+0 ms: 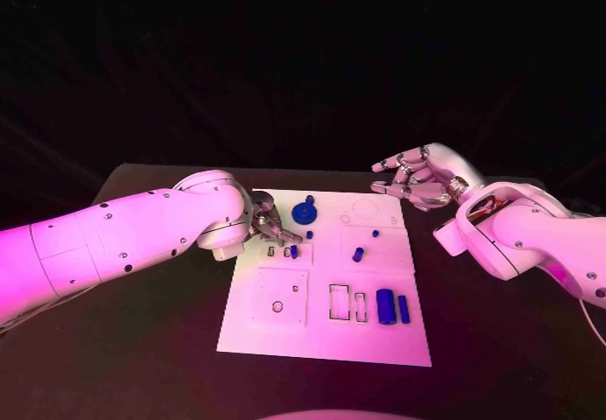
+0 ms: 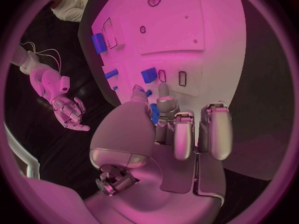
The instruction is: Assemble the parts on the task board
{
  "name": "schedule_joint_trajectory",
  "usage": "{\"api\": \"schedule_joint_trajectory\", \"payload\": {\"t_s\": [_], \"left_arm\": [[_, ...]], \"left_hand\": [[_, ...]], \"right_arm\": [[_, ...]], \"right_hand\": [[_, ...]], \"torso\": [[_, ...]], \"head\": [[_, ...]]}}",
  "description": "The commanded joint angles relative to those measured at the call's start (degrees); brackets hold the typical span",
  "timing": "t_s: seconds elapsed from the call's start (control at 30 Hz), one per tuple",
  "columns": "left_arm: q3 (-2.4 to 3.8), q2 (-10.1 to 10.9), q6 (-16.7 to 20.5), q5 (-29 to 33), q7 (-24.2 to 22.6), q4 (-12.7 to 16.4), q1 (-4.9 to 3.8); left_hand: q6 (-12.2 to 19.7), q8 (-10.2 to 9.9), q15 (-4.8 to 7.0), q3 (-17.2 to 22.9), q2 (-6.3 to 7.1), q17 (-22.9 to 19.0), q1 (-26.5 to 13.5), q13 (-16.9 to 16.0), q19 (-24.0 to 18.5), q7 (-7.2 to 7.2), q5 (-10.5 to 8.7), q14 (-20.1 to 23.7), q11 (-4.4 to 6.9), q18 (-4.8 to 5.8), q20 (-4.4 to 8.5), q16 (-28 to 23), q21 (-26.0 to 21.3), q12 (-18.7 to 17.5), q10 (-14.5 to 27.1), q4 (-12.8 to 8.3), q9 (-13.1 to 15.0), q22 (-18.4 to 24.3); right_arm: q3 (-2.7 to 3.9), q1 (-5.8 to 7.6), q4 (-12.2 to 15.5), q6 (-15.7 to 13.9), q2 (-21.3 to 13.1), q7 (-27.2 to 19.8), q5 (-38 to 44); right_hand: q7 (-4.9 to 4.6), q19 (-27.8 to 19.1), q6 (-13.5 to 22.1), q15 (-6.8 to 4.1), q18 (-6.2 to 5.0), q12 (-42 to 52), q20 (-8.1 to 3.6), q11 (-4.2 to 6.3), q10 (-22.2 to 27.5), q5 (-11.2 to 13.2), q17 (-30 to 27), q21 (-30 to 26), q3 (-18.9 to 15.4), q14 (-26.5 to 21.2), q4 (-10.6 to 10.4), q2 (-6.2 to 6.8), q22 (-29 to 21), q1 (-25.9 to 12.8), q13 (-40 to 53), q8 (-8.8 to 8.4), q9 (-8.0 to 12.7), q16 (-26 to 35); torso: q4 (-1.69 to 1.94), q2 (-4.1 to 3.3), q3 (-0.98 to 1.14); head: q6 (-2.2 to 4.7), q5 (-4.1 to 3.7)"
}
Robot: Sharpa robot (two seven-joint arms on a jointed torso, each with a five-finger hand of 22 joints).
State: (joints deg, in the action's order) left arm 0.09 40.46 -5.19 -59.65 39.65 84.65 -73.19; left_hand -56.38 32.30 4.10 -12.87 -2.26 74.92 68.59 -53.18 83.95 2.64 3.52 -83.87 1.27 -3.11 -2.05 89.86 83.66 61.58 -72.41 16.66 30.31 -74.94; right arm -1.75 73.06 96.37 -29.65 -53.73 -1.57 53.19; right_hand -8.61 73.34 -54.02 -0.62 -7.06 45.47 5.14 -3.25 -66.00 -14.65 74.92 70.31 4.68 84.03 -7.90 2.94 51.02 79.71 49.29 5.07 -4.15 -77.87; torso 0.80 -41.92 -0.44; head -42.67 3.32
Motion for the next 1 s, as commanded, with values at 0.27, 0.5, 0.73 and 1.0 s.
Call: {"api": "schedule_joint_trajectory", "payload": {"t_s": [0.27, 0.5, 0.73, 1.0], "left_arm": [[-0.05, -0.6, -1.3, 0.1, -0.1, 0.3, -0.07], [-0.15, -1.2, -1.3, 0.2, -0.3, 0.1, -0.06], [-0.18, -1.3, -1.9, 0.5, -0.2, 0.0, -0.05], [-0.25, -1.6, -3.2, 0.6, -0.3, -0.4, -0.05]], "left_hand": [[0.8, 1.3, 0.58, -0.4, -0.23, 15.1, -0.3, -0.7, 1.3, -0.10, -0.22, -6.1, 0.09, 0.91, 0.29, 0.1, 0.6, 0.8, -0.8, 0.0, 1.4, -4.6], [1.0, 1.9, 0.65, -0.4, -0.50, 15.1, -0.1, -1.0, 1.3, -0.20, -0.20, -6.1, 0.18, 0.92, 0.35, 0.1, 0.6, 1.1, -1.0, 0.0, 2.2, -4.7], [1.1, 2.2, 0.69, -0.5, -0.62, 15.1, 0.0, -1.2, 1.4, -0.26, -0.20, -6.1, 0.24, 0.94, 0.39, 0.1, 0.7, 1.2, -1.0, 0.0, 2.7, -4.8], [1.5, 2.9, 0.77, -0.4, -0.84, 15.1, 0.9, -1.4, 1.3, -0.37, -0.17, -6.1, 0.33, 0.94, 0.47, 0.1, 0.7, 1.4, -1.1, -0.2, 3.7, -4.9]], "right_arm": [[0.00, -0.07, 0.0, 1.1, 0.2, 1.3, 1.7], [0.00, -0.08, -0.2, 1.5, 0.4, 1.7, 1.7], [0.00, -0.18, -0.5, 1.9, 0.6, 1.9, 1.7], [-0.01, -0.22, -0.6, 2.6, 0.7, 1.8, 1.7]], "right_hand": [[0.00, -0.3, -0.3, -0.53, -0.20, -0.8, -0.37, -0.09, 0.4, -0.9, -0.3, -0.8, -0.3, 2.4, -0.1, -0.42, -0.8, 0.0, -0.6, 0.08, 0.1, 0.9], [0.00, -0.3, -0.3, -0.53, -0.20, -0.8, -0.37, -0.09, 0.4, -0.9, -0.3, -0.8, -0.3, 2.4, -0.1, -0.42, -0.8, 0.0, -0.6, 0.08, 0.1, 0.9], [-0.01, -0.3, -0.3, -0.52, -0.20, -0.8, -0.37, -0.10, 0.4, -0.9, -0.5, -0.8, -0.3, 2.3, -0.2, -0.44, -0.9, 0.0, -0.7, 0.08, 0.1, 1.1], [-0.01, -0.4, -0.3, -0.49, -0.21, -0.7, -0.34, -0.14, 0.4, -0.6, -0.7, -1.0, -0.6, 2.3, -0.5, -0.39, -1.0, -0.5, -0.7, 0.08, 0.1, 1.3]], "torso": [[0.00, -0.02, -0.04], [-0.07, -0.04, 0.02], [-0.01, 0.00, 0.04], [-0.01, -0.01, 0.03]], "head": [[-0.29, -0.04], [-0.48, -0.05], [-0.65, -0.12], [-0.84, -0.14]]}}
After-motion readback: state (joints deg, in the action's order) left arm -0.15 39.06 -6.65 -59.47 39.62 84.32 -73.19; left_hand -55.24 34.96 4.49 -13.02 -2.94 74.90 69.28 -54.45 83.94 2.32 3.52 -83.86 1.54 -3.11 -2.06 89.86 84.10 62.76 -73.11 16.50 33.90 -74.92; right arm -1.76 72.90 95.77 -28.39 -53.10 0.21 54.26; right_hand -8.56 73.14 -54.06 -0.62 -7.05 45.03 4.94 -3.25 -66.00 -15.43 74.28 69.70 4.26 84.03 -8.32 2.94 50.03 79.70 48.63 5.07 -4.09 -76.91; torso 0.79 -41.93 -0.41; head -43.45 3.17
